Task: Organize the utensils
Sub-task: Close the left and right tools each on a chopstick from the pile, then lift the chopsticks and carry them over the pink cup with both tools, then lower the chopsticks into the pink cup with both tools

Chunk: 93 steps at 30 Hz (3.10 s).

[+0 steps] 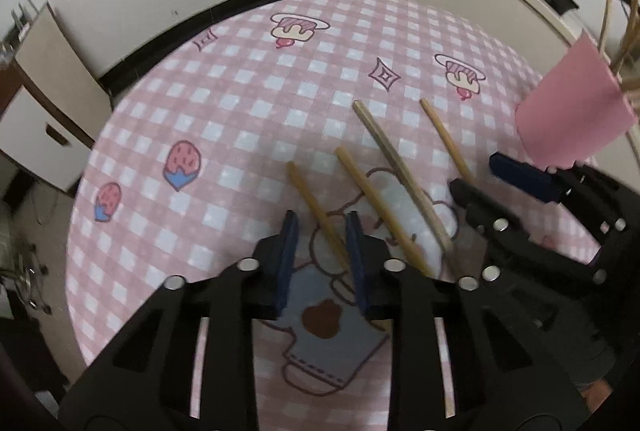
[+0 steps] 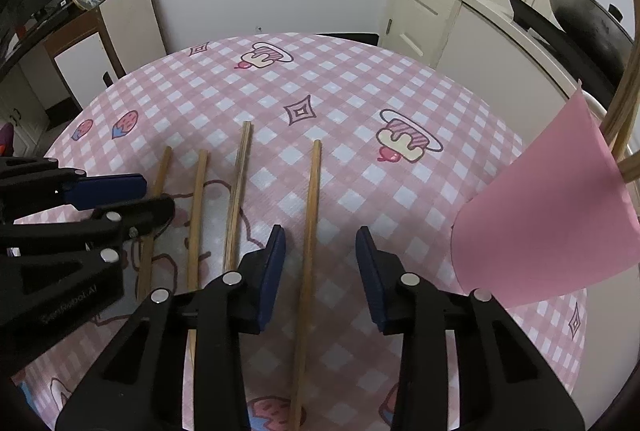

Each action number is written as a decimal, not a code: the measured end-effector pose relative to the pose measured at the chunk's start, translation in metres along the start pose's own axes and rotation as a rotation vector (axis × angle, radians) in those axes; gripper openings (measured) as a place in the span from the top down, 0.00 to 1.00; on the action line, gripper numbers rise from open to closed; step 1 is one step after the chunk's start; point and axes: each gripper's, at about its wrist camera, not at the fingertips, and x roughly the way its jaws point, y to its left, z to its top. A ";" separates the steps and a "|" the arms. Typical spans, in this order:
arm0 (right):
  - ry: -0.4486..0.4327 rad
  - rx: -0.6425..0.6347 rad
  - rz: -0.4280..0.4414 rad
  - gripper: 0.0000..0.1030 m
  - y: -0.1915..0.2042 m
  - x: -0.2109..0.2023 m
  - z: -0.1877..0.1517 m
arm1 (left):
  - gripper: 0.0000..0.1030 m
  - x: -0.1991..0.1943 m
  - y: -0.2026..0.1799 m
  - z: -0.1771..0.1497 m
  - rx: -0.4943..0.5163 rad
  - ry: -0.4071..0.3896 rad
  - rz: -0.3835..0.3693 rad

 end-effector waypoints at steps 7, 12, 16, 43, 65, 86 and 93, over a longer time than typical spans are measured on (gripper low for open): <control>0.013 -0.005 0.001 0.74 0.004 0.004 0.007 | 0.84 0.001 -0.008 0.001 0.049 -0.043 0.055; 0.012 -0.021 -0.009 0.96 0.014 0.004 0.008 | 0.93 0.001 -0.004 0.002 0.044 -0.058 0.009; -0.002 -0.003 -0.007 0.96 0.013 -0.003 0.006 | 0.95 0.001 0.004 0.005 0.013 -0.035 -0.050; -0.365 0.091 0.028 0.96 0.003 -0.194 -0.020 | 0.95 -0.205 -0.003 -0.028 0.009 -0.466 -0.315; -0.708 0.281 -0.153 0.96 -0.083 -0.256 -0.016 | 0.95 -0.278 -0.104 0.019 0.063 -0.765 -0.408; -0.798 0.361 -0.103 0.96 -0.146 -0.219 -0.009 | 0.95 -0.219 -0.167 0.062 0.096 -0.831 -0.263; -0.735 0.314 -0.075 0.96 -0.142 -0.206 -0.014 | 0.95 -0.196 -0.175 0.053 0.153 -0.772 -0.242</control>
